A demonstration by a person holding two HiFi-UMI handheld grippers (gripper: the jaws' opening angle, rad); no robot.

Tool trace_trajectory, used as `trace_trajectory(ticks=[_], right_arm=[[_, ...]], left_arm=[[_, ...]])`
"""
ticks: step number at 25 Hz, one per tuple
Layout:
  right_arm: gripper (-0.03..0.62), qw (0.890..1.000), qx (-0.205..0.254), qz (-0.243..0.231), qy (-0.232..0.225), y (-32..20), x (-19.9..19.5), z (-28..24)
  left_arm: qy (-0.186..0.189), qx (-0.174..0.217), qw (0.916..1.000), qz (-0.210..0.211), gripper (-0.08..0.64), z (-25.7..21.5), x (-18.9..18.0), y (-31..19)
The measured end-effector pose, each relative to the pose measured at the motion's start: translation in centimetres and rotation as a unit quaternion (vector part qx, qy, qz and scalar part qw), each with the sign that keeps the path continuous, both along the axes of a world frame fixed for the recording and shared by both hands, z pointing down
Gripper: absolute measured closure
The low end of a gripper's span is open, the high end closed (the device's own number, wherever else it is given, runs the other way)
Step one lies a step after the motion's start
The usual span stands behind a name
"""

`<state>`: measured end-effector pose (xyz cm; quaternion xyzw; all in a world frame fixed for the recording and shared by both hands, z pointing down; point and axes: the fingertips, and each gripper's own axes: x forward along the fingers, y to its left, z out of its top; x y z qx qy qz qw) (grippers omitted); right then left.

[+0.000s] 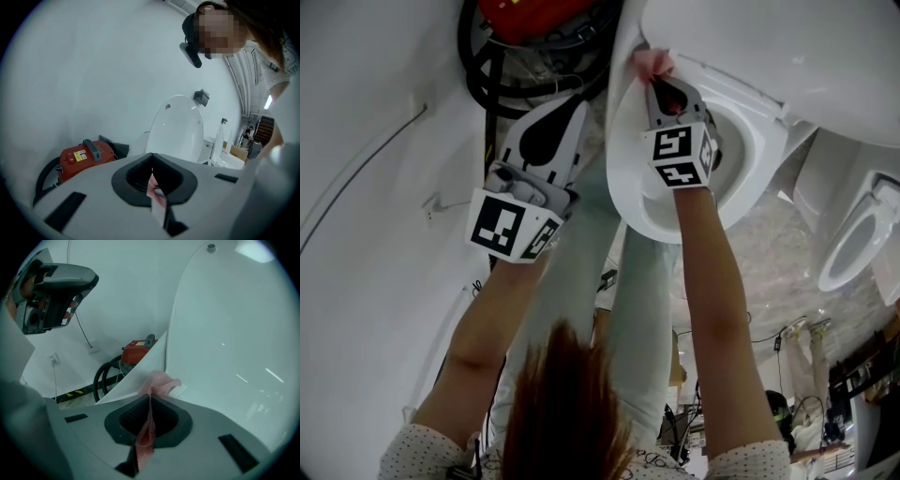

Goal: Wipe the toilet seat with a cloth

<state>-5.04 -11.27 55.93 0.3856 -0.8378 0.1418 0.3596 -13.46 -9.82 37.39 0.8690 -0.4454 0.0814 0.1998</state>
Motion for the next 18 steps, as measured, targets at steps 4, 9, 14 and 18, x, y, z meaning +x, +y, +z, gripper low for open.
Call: trace_trajectory(ticks=[4, 9, 14, 18], right_arm=[[0.568, 1.000, 0.000, 0.011, -0.006, -0.5, 1.7, 0.1], [0.568, 1.000, -0.004, 0.002, 0.008, -0.4, 3.1, 0.1], [0.568, 1.000, -0.001, 0.012, 0.018, -0.5, 6.0, 0.1], [0.568, 0.999, -0.006, 0.024, 0.025, -0.1, 8.3, -0.2]], left_arm=[[-0.003, 0.002, 1.0000, 0.003, 0.557, 0.1, 0.1, 0.2], [-0.005, 0.000, 1.0000, 0.006, 0.555, -0.1, 1.0, 0.4], [-0.008, 0.004, 0.9999, 0.013, 0.555, -0.3, 2.3, 0.6], [-0.006, 0.004, 0.9999, 0.014, 0.557, -0.5, 3.2, 1.1]])
